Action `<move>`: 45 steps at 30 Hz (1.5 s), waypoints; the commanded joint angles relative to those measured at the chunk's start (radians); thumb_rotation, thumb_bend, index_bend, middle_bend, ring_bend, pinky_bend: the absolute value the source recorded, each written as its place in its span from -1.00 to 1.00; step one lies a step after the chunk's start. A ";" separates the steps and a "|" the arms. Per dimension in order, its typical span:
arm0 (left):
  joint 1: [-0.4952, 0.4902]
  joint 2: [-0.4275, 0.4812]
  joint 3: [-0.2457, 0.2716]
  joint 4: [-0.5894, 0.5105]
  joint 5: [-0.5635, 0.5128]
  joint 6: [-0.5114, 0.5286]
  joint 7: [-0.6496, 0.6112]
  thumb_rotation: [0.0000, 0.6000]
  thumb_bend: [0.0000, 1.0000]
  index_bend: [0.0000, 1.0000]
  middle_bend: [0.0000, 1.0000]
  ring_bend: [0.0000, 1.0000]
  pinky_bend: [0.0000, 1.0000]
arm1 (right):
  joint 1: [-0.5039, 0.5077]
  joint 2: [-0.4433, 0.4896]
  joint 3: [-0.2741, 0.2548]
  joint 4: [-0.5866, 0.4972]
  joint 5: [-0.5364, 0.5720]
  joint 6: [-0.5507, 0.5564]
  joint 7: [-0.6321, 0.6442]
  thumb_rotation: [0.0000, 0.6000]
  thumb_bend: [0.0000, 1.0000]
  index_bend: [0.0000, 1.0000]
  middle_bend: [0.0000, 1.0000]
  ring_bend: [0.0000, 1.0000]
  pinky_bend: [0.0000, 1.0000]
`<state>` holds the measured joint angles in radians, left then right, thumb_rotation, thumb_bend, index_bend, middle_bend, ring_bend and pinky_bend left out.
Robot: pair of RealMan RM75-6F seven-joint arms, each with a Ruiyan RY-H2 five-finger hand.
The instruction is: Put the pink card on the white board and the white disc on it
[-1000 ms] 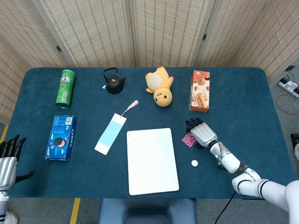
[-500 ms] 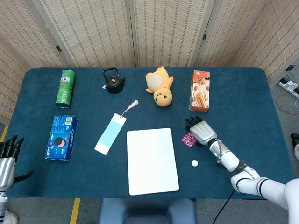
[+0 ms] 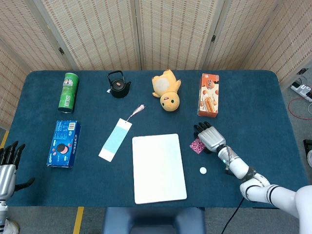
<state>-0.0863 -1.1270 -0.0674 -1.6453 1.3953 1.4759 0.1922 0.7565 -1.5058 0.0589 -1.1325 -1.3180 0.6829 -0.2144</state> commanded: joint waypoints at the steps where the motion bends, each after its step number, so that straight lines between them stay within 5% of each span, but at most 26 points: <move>1: 0.001 0.000 0.000 0.000 -0.001 0.000 -0.001 1.00 -0.73 -1.00 -1.00 -0.92 -1.00 | 0.001 0.000 -0.001 0.001 0.000 0.002 0.001 1.00 -0.50 -0.31 -0.75 -0.92 -0.85; 18: 0.001 0.002 0.000 0.000 0.000 -0.001 -0.003 1.00 -0.73 -1.00 -1.00 -0.92 -1.00 | -0.006 0.013 -0.008 -0.011 0.009 0.020 -0.008 1.00 -0.50 -0.10 -0.69 -0.90 -0.85; 30: 0.000 0.011 -0.001 -0.015 0.009 0.005 0.008 1.00 -0.73 -1.00 -1.00 -0.92 -1.00 | 0.011 0.121 0.028 -0.236 -0.022 0.076 0.006 1.00 -0.50 -0.10 -0.67 -0.90 -0.85; 45: 0.019 0.017 0.005 -0.016 0.014 0.029 -0.011 1.00 -0.73 -1.00 -1.00 -0.92 -1.00 | 0.158 -0.018 0.060 -0.304 0.052 -0.028 -0.175 1.00 -0.50 -0.10 -0.67 -0.90 -0.85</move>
<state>-0.0677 -1.1099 -0.0628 -1.6621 1.4097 1.5051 0.1816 0.8987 -1.5044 0.1156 -1.4397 -1.2877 0.6666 -0.3634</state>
